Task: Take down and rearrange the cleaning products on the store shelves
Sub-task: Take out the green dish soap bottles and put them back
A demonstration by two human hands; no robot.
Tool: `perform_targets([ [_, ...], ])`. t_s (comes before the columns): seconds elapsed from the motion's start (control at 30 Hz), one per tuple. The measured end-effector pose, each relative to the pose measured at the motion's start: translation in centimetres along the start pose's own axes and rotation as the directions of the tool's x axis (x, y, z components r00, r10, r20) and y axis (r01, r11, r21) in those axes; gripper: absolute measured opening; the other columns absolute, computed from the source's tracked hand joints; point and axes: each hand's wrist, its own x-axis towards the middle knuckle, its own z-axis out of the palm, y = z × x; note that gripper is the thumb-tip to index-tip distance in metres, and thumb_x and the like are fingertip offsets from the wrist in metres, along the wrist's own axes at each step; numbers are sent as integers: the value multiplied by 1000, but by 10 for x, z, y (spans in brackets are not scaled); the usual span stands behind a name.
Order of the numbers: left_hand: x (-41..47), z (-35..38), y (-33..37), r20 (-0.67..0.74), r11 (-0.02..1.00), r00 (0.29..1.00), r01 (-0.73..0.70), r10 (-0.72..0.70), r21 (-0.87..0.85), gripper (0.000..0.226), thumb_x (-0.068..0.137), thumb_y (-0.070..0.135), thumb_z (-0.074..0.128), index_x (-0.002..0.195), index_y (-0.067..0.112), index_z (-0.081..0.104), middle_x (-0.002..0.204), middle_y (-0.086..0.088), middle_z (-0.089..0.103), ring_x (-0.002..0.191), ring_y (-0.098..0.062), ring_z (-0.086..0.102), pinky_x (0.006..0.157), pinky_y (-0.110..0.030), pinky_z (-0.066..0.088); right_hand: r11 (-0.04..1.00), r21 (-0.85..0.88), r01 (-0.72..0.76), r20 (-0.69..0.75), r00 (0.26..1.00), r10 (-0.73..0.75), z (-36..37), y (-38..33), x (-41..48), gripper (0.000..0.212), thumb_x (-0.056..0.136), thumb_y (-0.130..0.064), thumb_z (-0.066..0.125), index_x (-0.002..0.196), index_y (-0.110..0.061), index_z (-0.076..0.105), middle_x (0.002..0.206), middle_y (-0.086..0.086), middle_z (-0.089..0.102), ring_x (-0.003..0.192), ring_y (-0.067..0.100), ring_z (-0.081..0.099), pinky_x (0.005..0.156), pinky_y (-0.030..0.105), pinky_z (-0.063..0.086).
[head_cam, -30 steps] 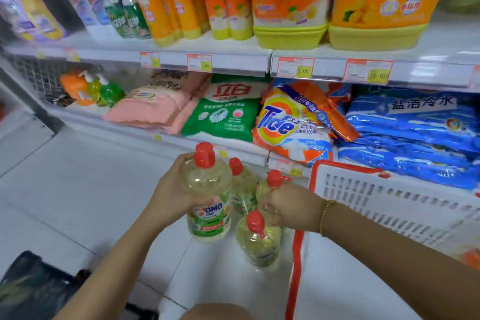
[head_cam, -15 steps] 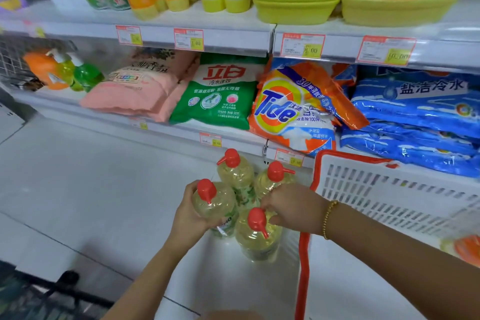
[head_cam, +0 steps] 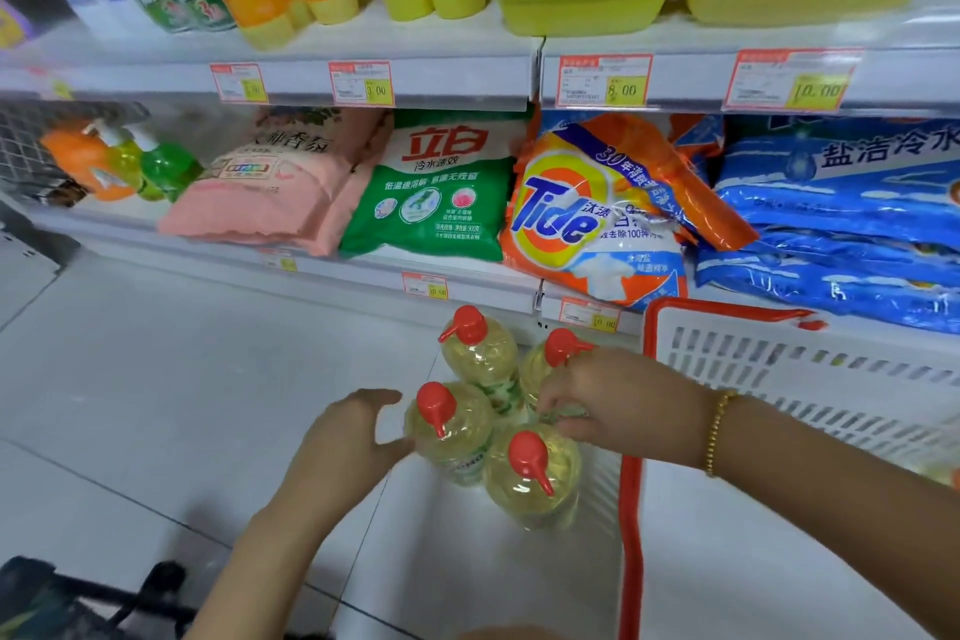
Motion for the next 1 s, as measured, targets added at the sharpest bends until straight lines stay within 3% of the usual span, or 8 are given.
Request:
perform_targets([
  [0.07, 0, -32, 28, -176, 998, 983, -48, 55, 41, 13, 80, 37, 73, 86, 26, 70, 85, 12, 70, 85, -8, 65, 70, -23, 45, 999, -33, -5, -123, 992, 0, -30, 5, -17, 23, 92, -36, 51, 109, -27, 62, 108, -8, 62, 101, 10, 55, 83, 24, 41],
  [0.13, 6, -57, 72, -345, 988, 926, -155, 153, 20, 27, 81, 36, 72, 61, 25, 57, 56, 11, 60, 60, -4, 58, 55, -18, 37, 997, -49, -53, -275, 961, 37, -64, 17, -42, 17, 91, -39, 52, 97, -26, 63, 95, -10, 61, 92, 10, 56, 78, 24, 40],
  [0.37, 36, -90, 303, -462, 717, 674, -688, 576, -111, 41, 76, 56, 59, 58, 20, 55, 60, 4, 62, 54, -4, 56, 52, -17, 39, 936, -32, -349, -765, 612, 202, -169, 104, -180, 19, 84, -35, 50, 78, -22, 63, 72, -5, 61, 69, 15, 55, 65, 31, 42],
  [0.53, 55, -60, 460, -371, 496, 596, -801, 712, -334, 25, 76, 42, 67, 69, 19, 61, 70, 5, 65, 66, -5, 59, 61, -24, 47, 845, 96, -527, -891, 334, 309, -218, 192, -274, 7, 87, -17, 59, 87, -15, 66, 82, 3, 65, 79, 21, 57, 73, 33, 41],
  [0.63, 97, -39, 523, -399, 517, 622, -783, 674, -346, 16, 79, 26, 76, 85, 28, 61, 87, 14, 64, 82, 2, 60, 75, -14, 48, 742, 206, -638, -868, 231, 439, -224, 242, -297, 14, 87, -21, 59, 91, -11, 66, 91, 11, 67, 90, 32, 59, 77, 38, 44],
  [0.77, 153, -37, 581, -383, 594, 812, -583, 441, -553, 42, 81, 14, 75, 117, 10, 55, 110, 0, 61, 98, -18, 60, 87, -28, 51, 665, 220, -714, -790, 270, 551, -218, 279, -297, 26, 91, -35, 52, 96, -12, 63, 99, 13, 65, 96, 32, 57, 74, 35, 41],
  [0.9, 211, -49, 614, -344, 656, 918, -385, 199, -649, 43, 79, 21, 77, 116, 14, 56, 112, -2, 57, 89, -16, 56, 77, -26, 49, 677, 177, -714, -834, 256, 489, -212, 289, -290, 36, 94, -46, 40, 94, -16, 60, 98, 7, 60, 96, 26, 56, 64, 31, 29],
  [1.0, 246, -54, 626, -252, 608, 943, -334, 219, -721, 26, 81, 23, 75, 102, 18, 60, 94, 4, 66, 83, -10, 61, 69, -25, 46, 685, 130, -717, -906, 194, 375, -204, 295, -286, 33, 89, -46, 44, 83, -19, 63, 84, 3, 61, 82, 24, 60, 58, 28, 26],
])
